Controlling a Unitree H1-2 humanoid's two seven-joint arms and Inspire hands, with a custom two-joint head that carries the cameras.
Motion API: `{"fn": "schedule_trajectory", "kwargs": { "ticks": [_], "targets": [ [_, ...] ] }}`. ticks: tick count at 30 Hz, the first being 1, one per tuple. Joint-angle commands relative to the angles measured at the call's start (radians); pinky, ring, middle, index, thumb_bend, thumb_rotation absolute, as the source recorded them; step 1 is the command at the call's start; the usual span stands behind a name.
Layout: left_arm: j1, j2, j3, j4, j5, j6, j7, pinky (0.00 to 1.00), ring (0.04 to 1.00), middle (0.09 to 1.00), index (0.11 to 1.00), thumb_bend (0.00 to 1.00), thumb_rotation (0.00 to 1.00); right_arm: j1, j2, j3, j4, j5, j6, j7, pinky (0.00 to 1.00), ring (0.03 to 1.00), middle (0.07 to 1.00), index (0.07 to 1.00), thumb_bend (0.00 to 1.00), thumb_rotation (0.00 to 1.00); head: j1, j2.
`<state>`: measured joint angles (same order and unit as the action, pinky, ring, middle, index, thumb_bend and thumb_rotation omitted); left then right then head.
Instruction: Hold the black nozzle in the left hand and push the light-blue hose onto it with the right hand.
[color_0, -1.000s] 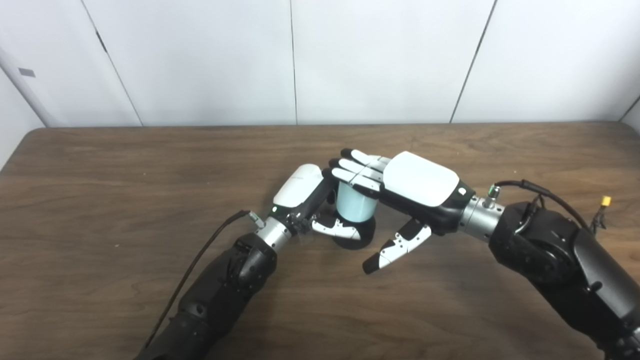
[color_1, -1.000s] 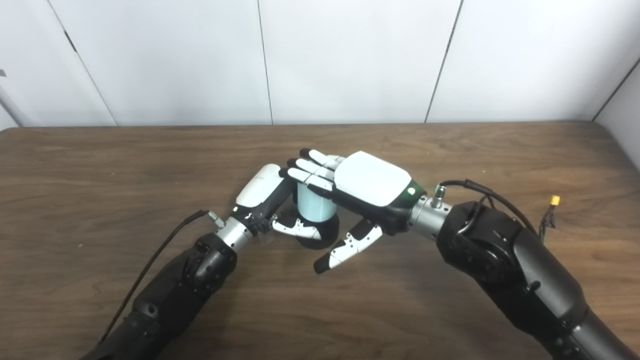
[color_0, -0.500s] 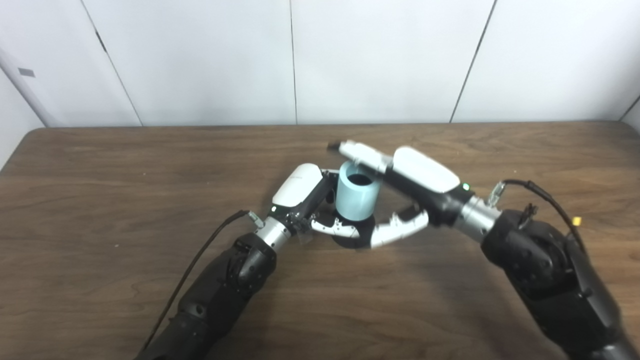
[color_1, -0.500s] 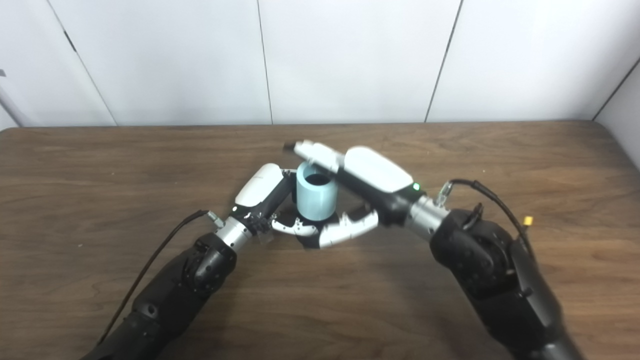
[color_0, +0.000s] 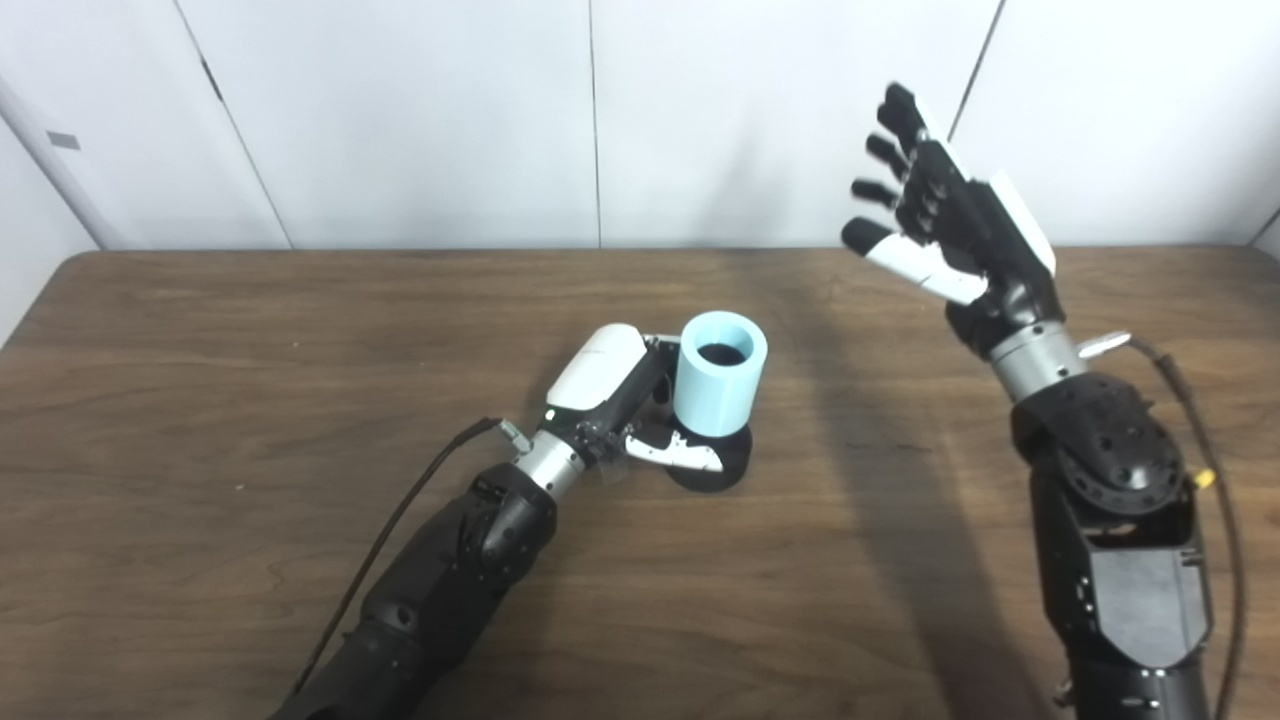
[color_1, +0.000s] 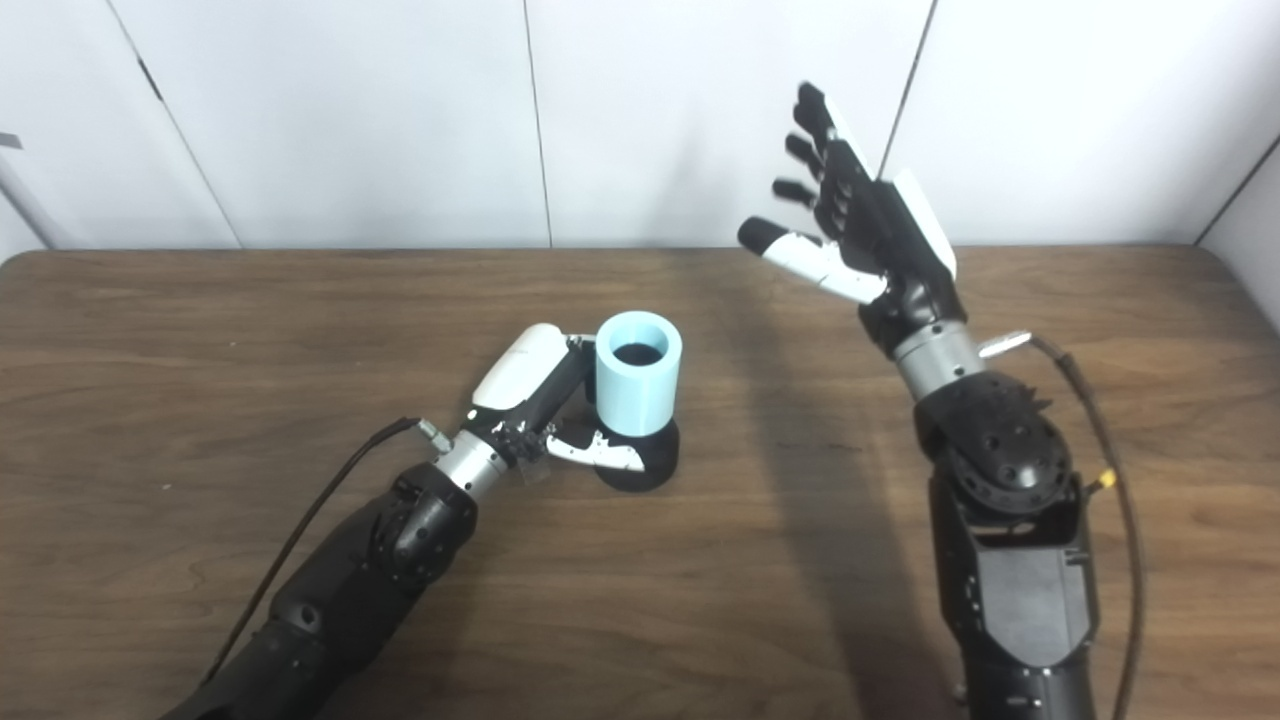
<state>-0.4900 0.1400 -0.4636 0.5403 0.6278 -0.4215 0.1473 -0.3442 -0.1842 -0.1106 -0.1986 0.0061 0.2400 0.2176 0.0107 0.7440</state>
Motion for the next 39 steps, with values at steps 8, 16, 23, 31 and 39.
{"fn": "schedule_trajectory", "kwargs": {
  "ticks": [8,16,23,31,39],
  "targets": [
    [0.104,0.037,-0.021,0.082,0.012,0.030,-0.038,0.36,0.413,0.483,0.497,0.50,0.00,0.079,0.005,-0.029,0.100,0.071,-0.104,-0.046,0.67,0.816,0.947,0.988,0.59,0.28,0.000,0.001],
    [0.105,0.083,-0.074,-0.048,0.062,0.281,-0.249,0.72,0.909,0.936,0.918,0.96,0.21,0.141,0.053,-0.023,0.098,0.079,-0.093,-0.103,0.61,0.748,0.911,0.926,0.58,0.28,-0.003,-0.006],
    [0.124,0.097,-0.086,-0.123,0.113,0.415,-0.280,0.92,1.000,1.000,1.000,1.00,0.30,0.181,0.086,-0.023,0.073,0.107,-0.078,-0.118,0.58,0.761,0.926,0.939,0.53,0.21,-0.002,-0.008],
    [0.153,0.110,-0.024,-0.170,0.069,0.430,-0.231,0.94,1.000,1.000,1.000,1.00,0.25,0.221,0.095,-0.014,0.051,0.108,-0.070,-0.113,0.57,0.758,0.936,0.946,0.52,0.21,0.004,-0.013],
    [0.207,0.084,0.131,-0.228,-0.066,0.315,-0.098,0.76,0.981,1.000,1.000,0.95,0.21,0.246,0.098,0.002,0.038,0.090,-0.089,-0.120,0.61,0.760,0.916,0.931,0.52,0.20,0.007,-0.012]
  ]
}}
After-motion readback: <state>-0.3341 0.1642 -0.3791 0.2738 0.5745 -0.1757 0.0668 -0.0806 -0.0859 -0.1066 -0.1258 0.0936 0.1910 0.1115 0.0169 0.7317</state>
